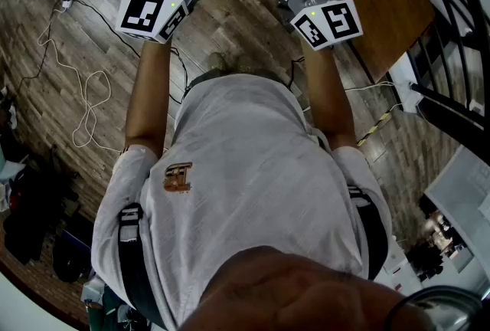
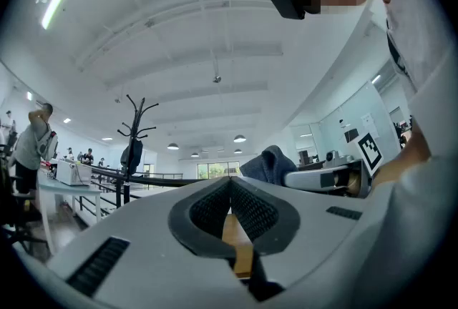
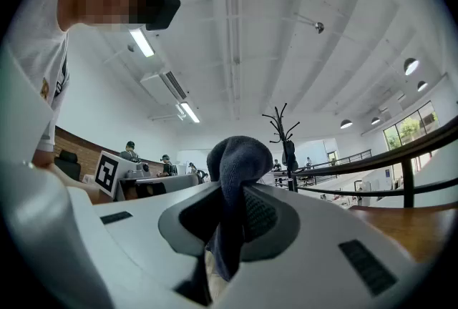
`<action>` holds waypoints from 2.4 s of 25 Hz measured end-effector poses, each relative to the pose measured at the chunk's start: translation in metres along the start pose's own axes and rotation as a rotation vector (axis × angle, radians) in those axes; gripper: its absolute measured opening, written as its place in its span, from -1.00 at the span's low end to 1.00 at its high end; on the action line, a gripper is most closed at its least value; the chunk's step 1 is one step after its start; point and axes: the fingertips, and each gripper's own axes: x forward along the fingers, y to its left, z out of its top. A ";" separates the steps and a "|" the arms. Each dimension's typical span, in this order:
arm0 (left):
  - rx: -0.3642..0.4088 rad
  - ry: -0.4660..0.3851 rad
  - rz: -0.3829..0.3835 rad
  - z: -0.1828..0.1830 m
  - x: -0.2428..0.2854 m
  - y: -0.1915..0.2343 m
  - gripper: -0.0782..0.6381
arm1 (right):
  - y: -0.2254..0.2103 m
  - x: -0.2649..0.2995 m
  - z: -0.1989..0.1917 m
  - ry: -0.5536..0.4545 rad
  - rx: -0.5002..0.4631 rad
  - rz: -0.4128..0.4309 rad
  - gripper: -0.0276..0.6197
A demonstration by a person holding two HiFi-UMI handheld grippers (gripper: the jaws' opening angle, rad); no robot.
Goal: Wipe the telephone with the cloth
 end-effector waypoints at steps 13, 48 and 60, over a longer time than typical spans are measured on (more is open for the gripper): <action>-0.012 -0.008 -0.006 -0.004 -0.004 0.025 -0.73 | 0.003 0.019 -0.005 0.004 0.008 -0.017 -0.69; 0.015 0.000 -0.023 -0.030 -0.007 0.147 -0.73 | -0.008 0.125 -0.045 0.030 0.011 -0.055 -0.70; 0.026 0.025 -0.008 -0.055 0.075 0.219 -0.73 | -0.092 0.195 -0.060 0.050 0.001 -0.042 -0.69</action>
